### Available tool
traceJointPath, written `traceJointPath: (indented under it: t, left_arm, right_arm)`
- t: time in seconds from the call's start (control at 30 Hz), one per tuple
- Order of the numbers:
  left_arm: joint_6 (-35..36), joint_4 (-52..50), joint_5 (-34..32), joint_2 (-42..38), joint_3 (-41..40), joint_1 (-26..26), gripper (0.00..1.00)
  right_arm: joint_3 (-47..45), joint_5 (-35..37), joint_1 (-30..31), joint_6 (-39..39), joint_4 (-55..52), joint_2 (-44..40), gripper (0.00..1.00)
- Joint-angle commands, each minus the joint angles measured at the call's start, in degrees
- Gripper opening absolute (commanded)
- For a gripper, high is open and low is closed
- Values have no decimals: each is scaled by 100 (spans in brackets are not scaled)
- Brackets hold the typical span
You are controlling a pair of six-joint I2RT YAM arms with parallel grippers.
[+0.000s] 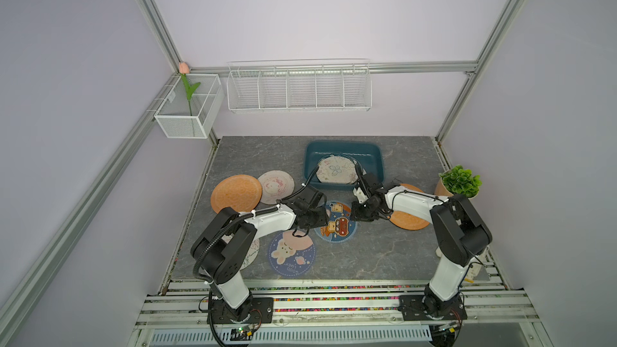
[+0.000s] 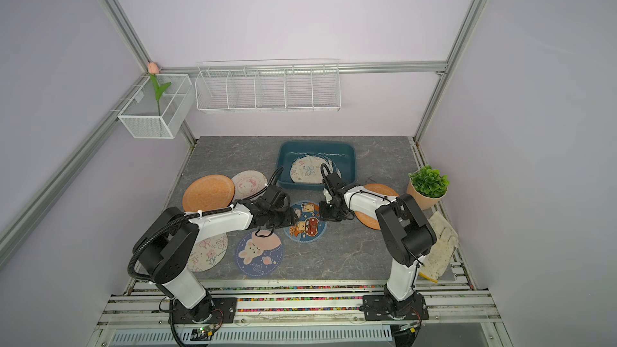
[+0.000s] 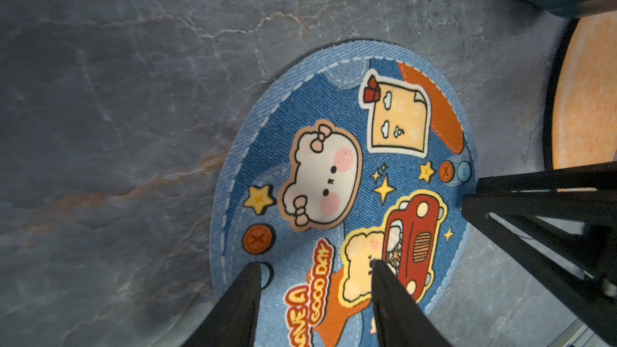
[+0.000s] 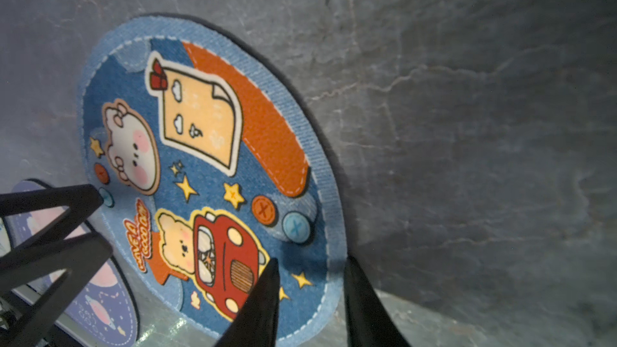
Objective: Put the coasters into the storage box
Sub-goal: Pick up the coaster from the center of the board.
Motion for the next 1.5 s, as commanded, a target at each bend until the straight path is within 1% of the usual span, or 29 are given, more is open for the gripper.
traceJointPath:
  t: [0.0, 0.2, 0.3, 0.4, 0.47, 0.6, 0.7, 0.93, 1.17, 1.37, 1.47]
  left_arm:
    - [-40, 62, 3, 77, 11, -45, 54]
    - [-49, 38, 12, 77, 12, -45, 54]
    - [-26, -95, -102, -42, -28, -45, 54]
    - [59, -314, -364, -249, -87, -46, 59]
    - [96, -403, -519, -391, -143, -32, 61]
    - [118, -447, -681, -524, -217, 39, 66]
    - [118, -369, -612, -379, -200, 86, 67]
    - [60, -137, -375, 29, -95, 86, 67]
    - [40, -52, -163, 140, -48, 69, 66]
    - [12, -59, -144, 149, -44, 42, 66]
    - [3, -64, -136, 165, -39, 16, 65]
  right_arm:
    - [23, -133, 17, 10, -22, 172, 31]
    - [33, -169, 15, 11, -2, 190, 31]
    - [32, -152, 17, 11, -22, 187, 32]
    - [24, -152, 19, 11, -31, 175, 33]
    - [14, -152, 19, 20, -28, 168, 34]
    - [14, -152, 15, 26, -22, 164, 34]
    - [21, -152, 24, 36, -22, 172, 35]
    - [80, -160, 27, 46, -48, 190, 35]
    - [118, -200, 68, 63, -23, 260, 35]
    - [177, -247, 90, 81, 13, 339, 29]
    - [205, -263, 90, 73, 4, 366, 22]
